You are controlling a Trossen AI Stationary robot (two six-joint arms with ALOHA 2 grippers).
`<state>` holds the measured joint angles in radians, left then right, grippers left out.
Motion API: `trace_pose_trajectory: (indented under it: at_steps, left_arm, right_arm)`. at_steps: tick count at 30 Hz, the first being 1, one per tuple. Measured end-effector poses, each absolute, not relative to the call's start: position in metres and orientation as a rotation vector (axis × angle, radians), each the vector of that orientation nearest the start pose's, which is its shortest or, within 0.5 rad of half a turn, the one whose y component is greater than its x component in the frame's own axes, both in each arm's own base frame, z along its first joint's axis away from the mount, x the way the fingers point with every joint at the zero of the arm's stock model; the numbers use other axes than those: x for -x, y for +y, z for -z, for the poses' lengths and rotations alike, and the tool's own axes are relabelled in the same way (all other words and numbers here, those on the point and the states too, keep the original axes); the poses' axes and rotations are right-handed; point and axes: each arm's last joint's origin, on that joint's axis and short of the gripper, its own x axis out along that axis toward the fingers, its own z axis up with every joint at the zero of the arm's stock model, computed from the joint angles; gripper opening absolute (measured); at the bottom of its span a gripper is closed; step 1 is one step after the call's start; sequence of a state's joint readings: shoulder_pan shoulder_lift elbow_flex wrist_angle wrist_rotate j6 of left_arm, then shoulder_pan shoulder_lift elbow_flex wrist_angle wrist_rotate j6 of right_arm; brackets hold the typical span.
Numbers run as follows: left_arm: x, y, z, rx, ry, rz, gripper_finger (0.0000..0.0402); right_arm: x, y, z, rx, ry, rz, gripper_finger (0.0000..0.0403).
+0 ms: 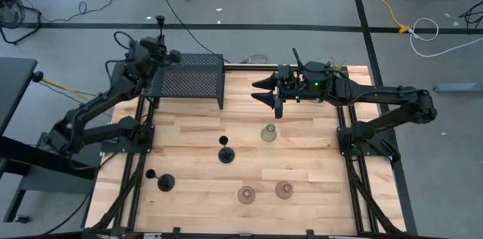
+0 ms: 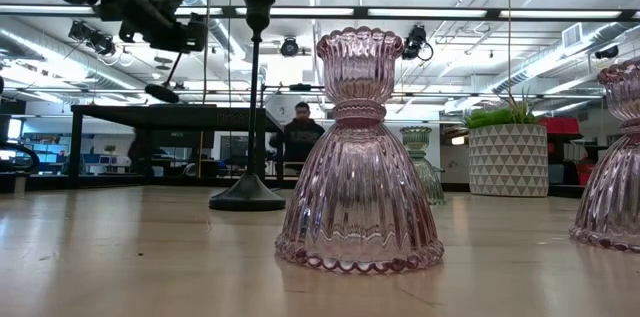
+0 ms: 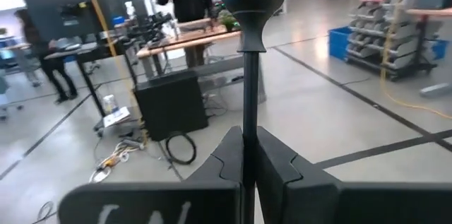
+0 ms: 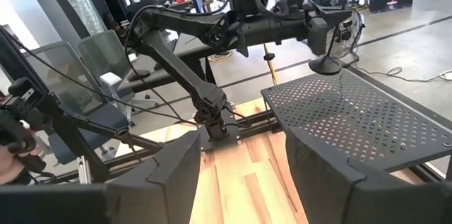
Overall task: Pick & Place candle stick holders
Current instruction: Put the right black candle holder on the shelf
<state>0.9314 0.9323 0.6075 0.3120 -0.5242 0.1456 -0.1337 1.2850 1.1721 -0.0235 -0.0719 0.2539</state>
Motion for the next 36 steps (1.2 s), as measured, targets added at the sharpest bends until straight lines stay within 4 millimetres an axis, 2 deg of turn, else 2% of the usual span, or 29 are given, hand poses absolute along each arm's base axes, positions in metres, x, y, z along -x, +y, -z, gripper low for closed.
trace_pose_trajectory:
  at_steps: [3, 11, 14, 21, 30, 36]
  left_arm:
    - [-0.114, 0.178, -0.294, -0.119, 0.089, -1.497, 0.0015]
    - [-0.122, 0.186, -0.28, -0.108, 0.167, -1.573, 0.0015]
    - [-0.122, 0.187, -0.283, -0.109, 0.132, -1.592, 0.0015]
    - [-0.126, 0.192, -0.273, -0.132, 0.228, -1.631, 0.0015]
    - [-0.127, 0.193, -0.273, -0.092, 0.164, -1.645, 0.0015]
    - [-0.131, 0.2, -0.262, -0.029, 0.158, -1.655, 0.0015]
  right_arm:
    - [-0.289, -0.037, -0.376, -0.267, 0.127, 0.079, 0.0207]
    - [-0.289, -0.037, -0.376, -0.268, 0.128, 0.079, 0.0207]
    - [-0.289, -0.037, -0.376, -0.279, 0.127, 0.079, 0.0207]
    - [-0.289, -0.036, -0.376, -0.291, 0.13, 0.057, 0.0207]
    - [-0.289, -0.036, -0.376, -0.295, 0.13, 0.055, 0.0207]
    - [-0.289, -0.035, -0.376, -0.296, 0.133, 0.032, 0.0207]
